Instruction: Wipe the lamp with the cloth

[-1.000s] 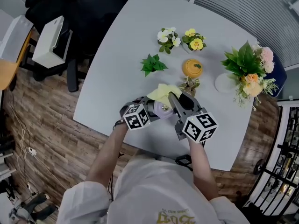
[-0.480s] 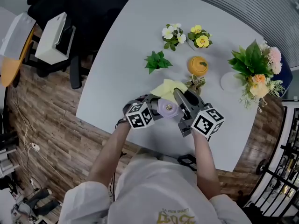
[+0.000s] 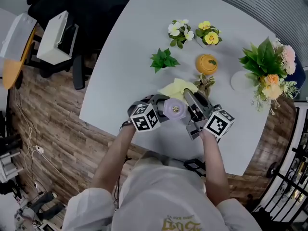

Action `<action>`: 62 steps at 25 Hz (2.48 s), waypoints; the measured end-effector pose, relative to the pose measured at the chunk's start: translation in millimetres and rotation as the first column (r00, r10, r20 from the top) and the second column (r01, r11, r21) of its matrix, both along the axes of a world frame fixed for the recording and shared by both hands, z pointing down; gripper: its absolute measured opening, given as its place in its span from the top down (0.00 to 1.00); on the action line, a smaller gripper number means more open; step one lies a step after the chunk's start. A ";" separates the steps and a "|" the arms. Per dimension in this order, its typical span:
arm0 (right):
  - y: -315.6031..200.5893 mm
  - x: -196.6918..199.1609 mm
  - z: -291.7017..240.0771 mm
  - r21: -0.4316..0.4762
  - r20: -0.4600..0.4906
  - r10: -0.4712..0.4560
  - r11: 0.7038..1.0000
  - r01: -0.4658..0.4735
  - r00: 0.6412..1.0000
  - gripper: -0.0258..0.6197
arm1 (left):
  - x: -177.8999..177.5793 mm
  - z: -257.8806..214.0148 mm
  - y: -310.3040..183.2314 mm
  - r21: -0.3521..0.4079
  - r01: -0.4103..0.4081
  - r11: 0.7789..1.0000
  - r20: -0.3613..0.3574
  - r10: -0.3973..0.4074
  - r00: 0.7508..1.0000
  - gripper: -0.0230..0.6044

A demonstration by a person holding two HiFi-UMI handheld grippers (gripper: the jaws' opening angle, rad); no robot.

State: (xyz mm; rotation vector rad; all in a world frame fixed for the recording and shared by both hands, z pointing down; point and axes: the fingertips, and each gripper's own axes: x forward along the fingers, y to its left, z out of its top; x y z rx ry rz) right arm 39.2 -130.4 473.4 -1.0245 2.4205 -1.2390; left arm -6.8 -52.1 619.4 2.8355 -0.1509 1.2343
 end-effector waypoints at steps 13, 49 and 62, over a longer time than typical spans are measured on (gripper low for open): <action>11.6 -8.0 16.7 -0.047 0.084 -0.074 0.996 0.079 0.994 0.81 | 0.2 0.5 -0.2 -0.001 0.001 1.000 0.002 -0.001 1.000 0.48; 31.3 -3.1 34.5 -0.101 -0.065 -0.154 0.984 0.147 0.986 0.81 | 0.5 2.2 -0.4 -0.012 0.003 1.000 0.009 -0.003 1.000 0.48; 41.8 5.7 19.1 -0.095 -0.006 -0.133 0.987 0.132 0.991 0.81 | 0.4 2.3 0.3 -0.014 0.002 1.000 0.012 -0.002 1.000 0.48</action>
